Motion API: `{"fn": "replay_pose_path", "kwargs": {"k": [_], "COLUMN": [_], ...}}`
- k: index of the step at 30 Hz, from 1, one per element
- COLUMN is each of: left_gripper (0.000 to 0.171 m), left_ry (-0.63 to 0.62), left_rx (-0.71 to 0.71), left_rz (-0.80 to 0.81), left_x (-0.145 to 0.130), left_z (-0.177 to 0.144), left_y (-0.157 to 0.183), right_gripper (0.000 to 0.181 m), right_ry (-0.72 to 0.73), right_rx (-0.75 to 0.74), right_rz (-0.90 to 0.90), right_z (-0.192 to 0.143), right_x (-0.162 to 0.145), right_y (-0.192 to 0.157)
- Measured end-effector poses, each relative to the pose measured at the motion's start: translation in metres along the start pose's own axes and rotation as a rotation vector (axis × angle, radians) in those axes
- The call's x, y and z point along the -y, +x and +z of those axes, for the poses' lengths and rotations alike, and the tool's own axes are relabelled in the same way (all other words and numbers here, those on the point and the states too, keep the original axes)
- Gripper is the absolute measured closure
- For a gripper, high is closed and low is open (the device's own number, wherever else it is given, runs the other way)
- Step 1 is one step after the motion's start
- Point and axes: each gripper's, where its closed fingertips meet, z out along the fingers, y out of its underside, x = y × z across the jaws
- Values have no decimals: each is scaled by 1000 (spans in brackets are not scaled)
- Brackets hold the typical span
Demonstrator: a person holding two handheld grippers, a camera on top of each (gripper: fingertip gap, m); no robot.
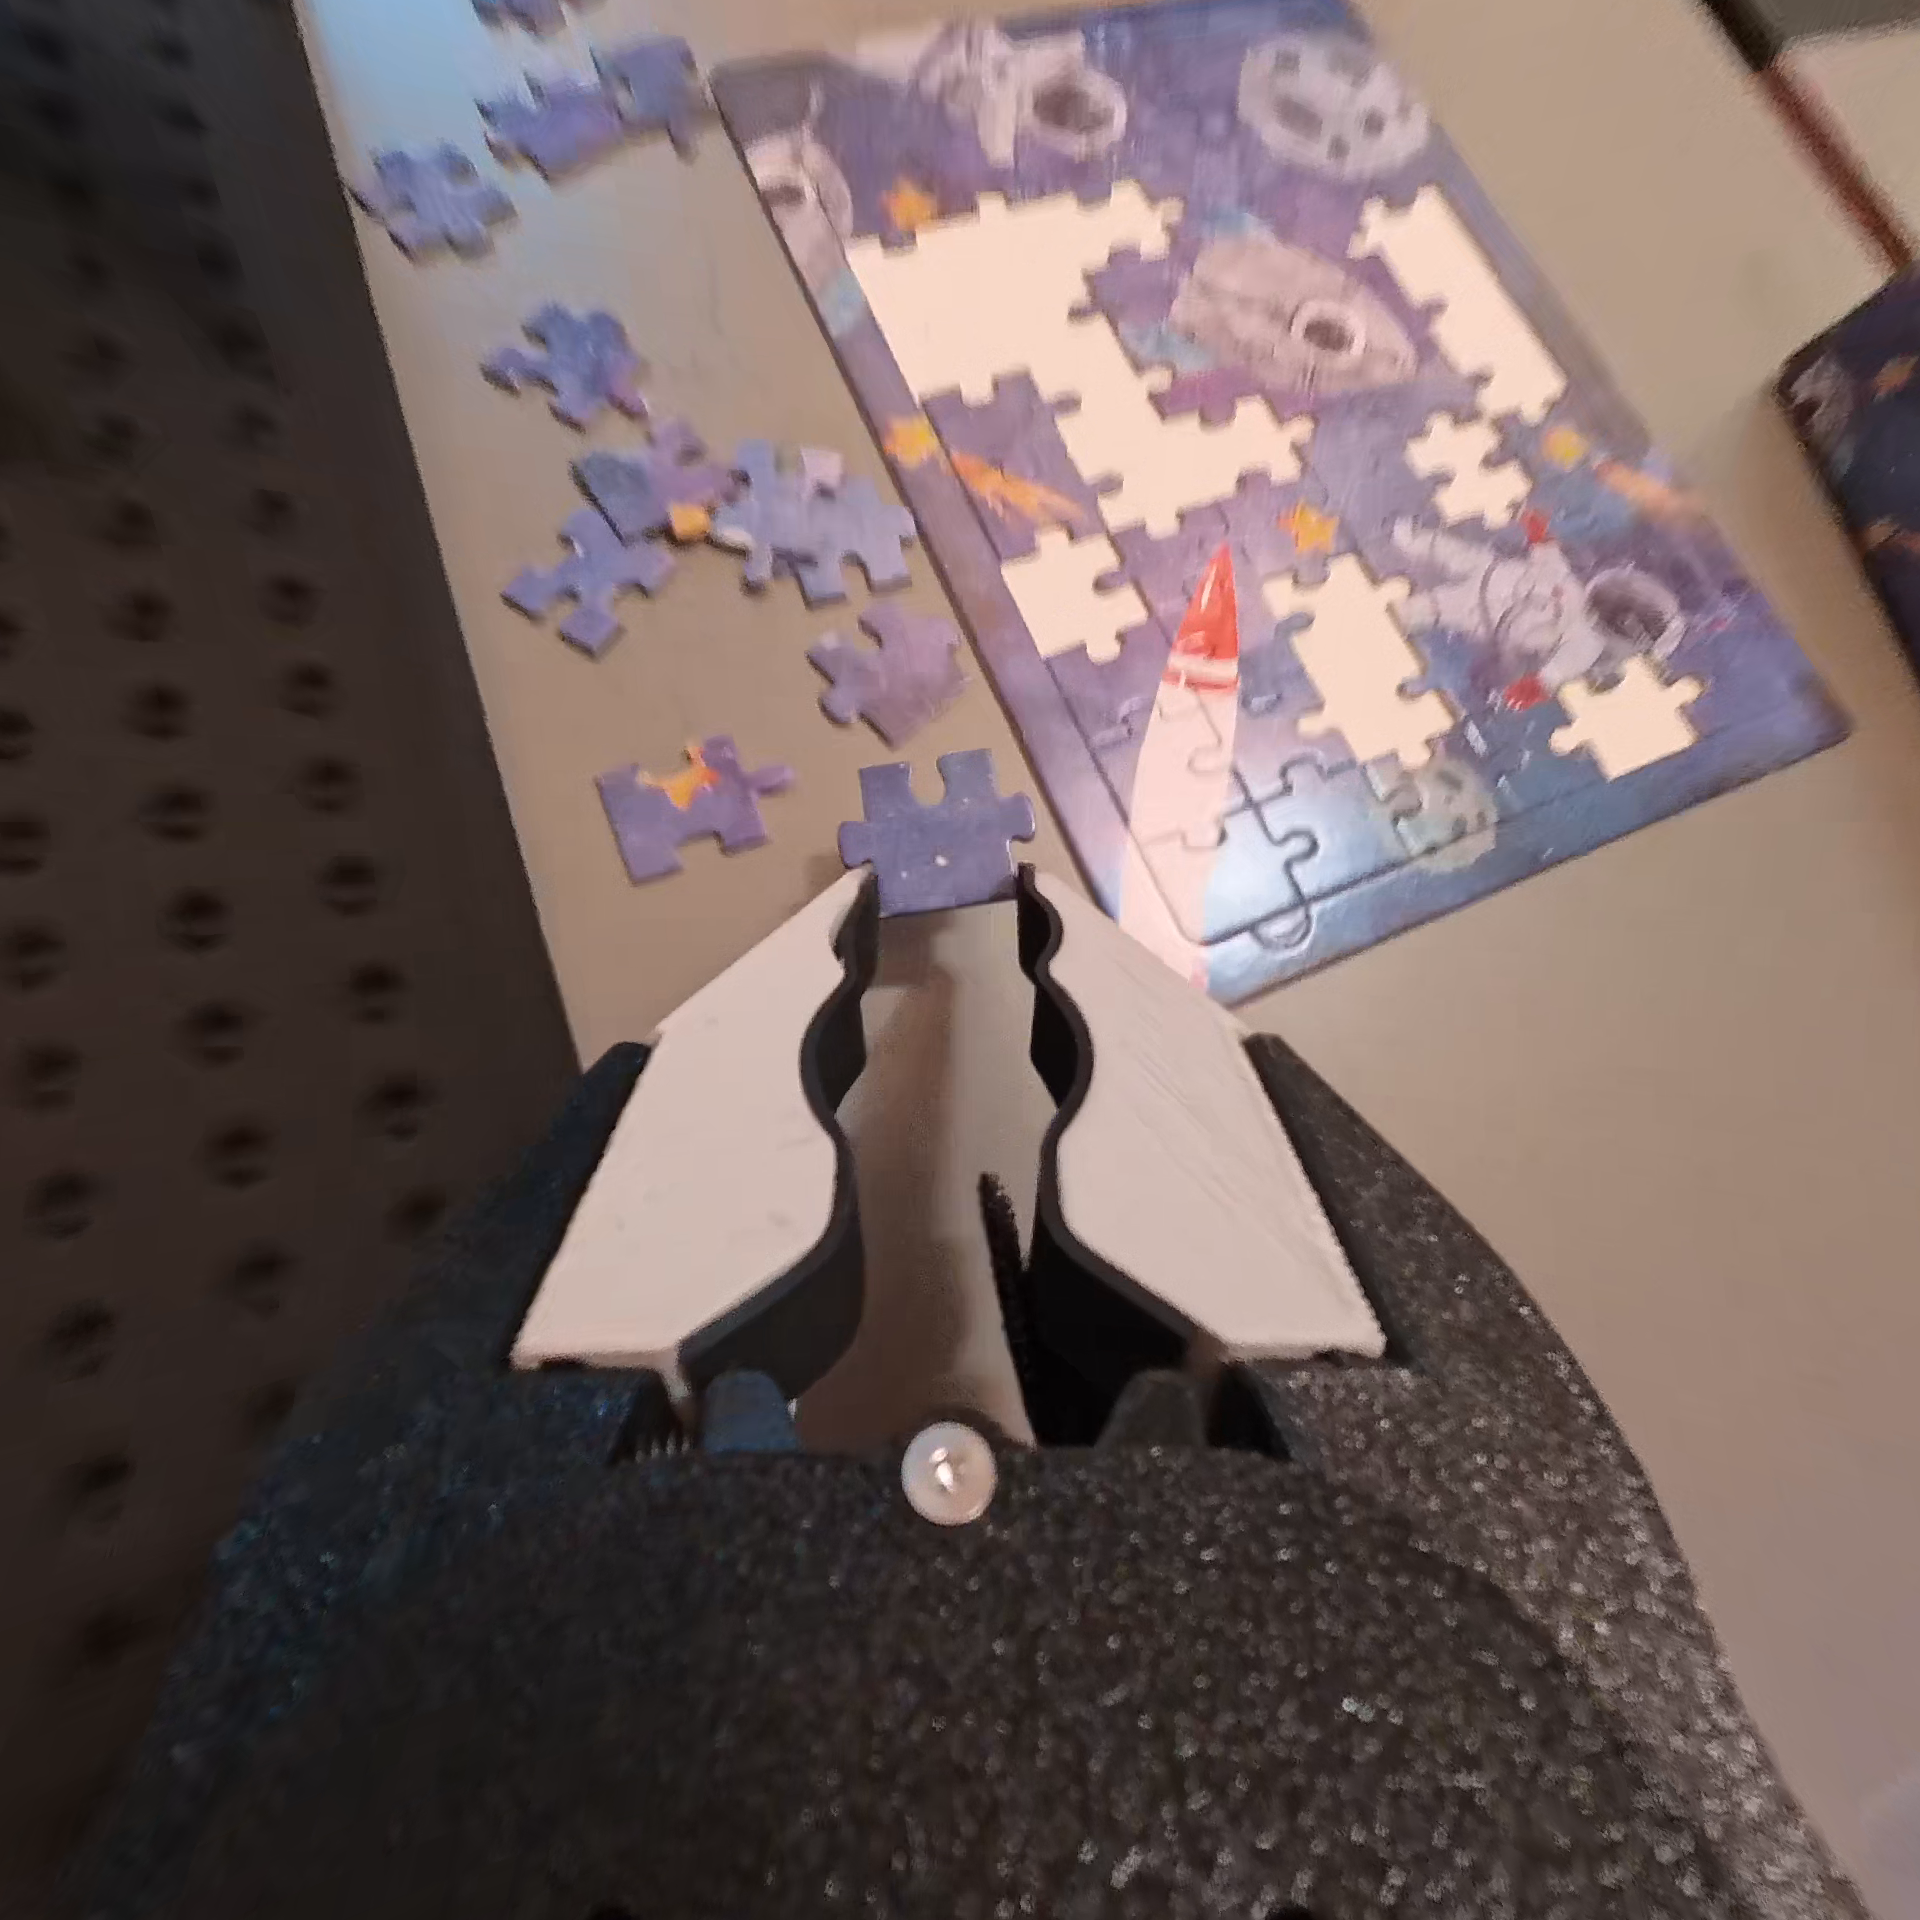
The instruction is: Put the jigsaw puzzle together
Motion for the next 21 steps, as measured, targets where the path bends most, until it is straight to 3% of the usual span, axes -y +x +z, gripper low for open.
{"fn": "replay_pose_path", "kwargs": {"k": [5,9,13,16,17,21], "left_gripper": [134,133,135,156,166,171], "left_ry": [57,92,85,99,82,-38], "left_rx": [-26,-234,-288,-305,-310,-272], "left_rz": [-164,-315,-332,-349,-347,-300], "left_x": [23,40,45,49,48,43], "left_z": [34,44,47,49,51,58], "left_y": [-7,8,11,10,10,-2], "right_gripper": [155,155,155,155,155,164], "right_ry": [177,268,294,292,300,296], "right_rx": [-71,-53,-10,-5,1,-5], "right_rz": [-22,-39,-22,-28,-25,-18], "right_z": [-14,-14,-11,-10,-10,-9], "right_x": [56,84,91,90,91,87], "right_y": [-18,-41,-50,-52,-53,-49]}}
